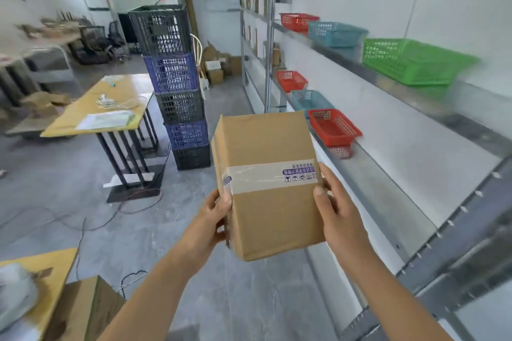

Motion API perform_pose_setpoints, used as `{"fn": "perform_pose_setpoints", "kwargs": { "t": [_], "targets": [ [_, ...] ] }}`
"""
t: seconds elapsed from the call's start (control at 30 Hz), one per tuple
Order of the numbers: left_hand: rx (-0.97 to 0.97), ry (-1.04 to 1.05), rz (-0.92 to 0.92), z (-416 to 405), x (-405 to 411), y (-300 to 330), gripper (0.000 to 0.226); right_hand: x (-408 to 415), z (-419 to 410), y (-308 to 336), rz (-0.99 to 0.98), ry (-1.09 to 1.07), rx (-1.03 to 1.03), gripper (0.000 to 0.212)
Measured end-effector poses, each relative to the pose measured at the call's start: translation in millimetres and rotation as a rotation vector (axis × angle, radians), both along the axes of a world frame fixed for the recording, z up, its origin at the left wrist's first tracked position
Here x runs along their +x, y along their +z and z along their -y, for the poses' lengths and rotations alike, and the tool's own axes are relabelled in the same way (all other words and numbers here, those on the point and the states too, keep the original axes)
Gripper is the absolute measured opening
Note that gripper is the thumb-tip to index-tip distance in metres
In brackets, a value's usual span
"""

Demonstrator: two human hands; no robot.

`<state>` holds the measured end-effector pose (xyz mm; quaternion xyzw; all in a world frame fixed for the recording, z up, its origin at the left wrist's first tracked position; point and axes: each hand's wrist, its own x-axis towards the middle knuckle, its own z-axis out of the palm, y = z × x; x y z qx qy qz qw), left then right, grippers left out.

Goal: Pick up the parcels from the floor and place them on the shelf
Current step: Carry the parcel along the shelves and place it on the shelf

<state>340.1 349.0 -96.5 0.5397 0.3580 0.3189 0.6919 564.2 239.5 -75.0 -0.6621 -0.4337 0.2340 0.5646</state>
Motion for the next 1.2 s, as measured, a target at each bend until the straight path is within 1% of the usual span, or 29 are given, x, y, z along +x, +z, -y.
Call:
{"fn": "perform_pose_setpoints", "kwargs": {
  "t": [0.07,0.13,0.2,0.27,0.33,0.37,0.4,0.43,0.53,0.57,0.67,0.73,0.8,0.87,0.9,0.97,1.0,1.03,1.07,1.1,1.17,1.2],
  "targets": [
    [0.03,0.025,0.02,4,0,10,0.124,1,9,9,0.012,-0.002,0.013,0.047],
    [0.049,0.038,0.056,10,2,19,0.114,3,17,13,0.046,0.0,0.014,0.048],
    [0.068,0.039,0.072,17,6,27,0.095,7,23,14,0.046,0.018,0.009,0.048],
    [0.095,0.047,0.047,25,11,34,0.073,9,29,16,0.012,0.058,-0.018,0.044],
    [0.084,0.064,0.077,33,19,39,0.056,10,33,18,-0.023,0.092,-0.058,0.04],
    [0.069,0.069,0.09,37,23,40,0.05,11,34,19,-0.028,0.106,-0.086,0.045],
    [0.061,0.076,0.087,41,27,42,0.048,11,34,20,-0.031,0.118,-0.114,0.054],
    [0.068,0.079,0.072,43,30,43,0.049,12,35,20,-0.045,0.134,-0.132,0.058],
    [0.111,0.037,0.048,51,37,44,0.057,18,41,19,-0.163,0.196,-0.111,0.042],
    [0.116,0.023,0.051,53,40,46,0.055,21,43,19,-0.185,0.222,-0.098,0.042],
    [0.121,-0.002,0.032,59,46,48,0.051,25,49,20,-0.224,0.312,-0.065,0.069],
    [0.119,0.004,0.002,63,49,51,0.047,25,51,24,-0.226,0.348,-0.062,0.076],
    [0.138,-0.003,-0.043,66,52,56,0.039,29,52,25,-0.257,0.326,-0.041,0.073],
    [0.201,0.01,-0.071,69,55,61,0.036,36,54,24,-0.386,0.287,0.02,0.062],
    [0.252,0.03,-0.079,69,56,62,0.039,38,55,24,-0.505,0.28,0.048,0.062],
    [0.351,0.081,-0.084,69,57,63,0.058,43,59,20,-0.71,0.294,0.106,0.076],
    [0.388,0.091,-0.1,71,56,64,0.071,46,60,16,-0.779,0.314,0.133,0.084],
    [0.399,0.082,-0.13,73,54,65,0.088,46,63,13,-0.828,0.34,0.147,0.088],
    [0.375,0.059,-0.152,77,52,67,0.101,47,64,9,-0.848,0.367,0.156,0.09],
    [0.337,0.029,-0.151,80,49,68,0.104,46,66,7,-0.843,0.372,0.171,0.086],
    [0.237,0.007,-0.138,85,43,67,0.102,46,66,2,-0.789,0.313,0.193,0.058],
    [0.187,-0.015,-0.131,88,39,67,0.101,45,66,3,-0.752,0.287,0.192,0.051]
  ]
}}
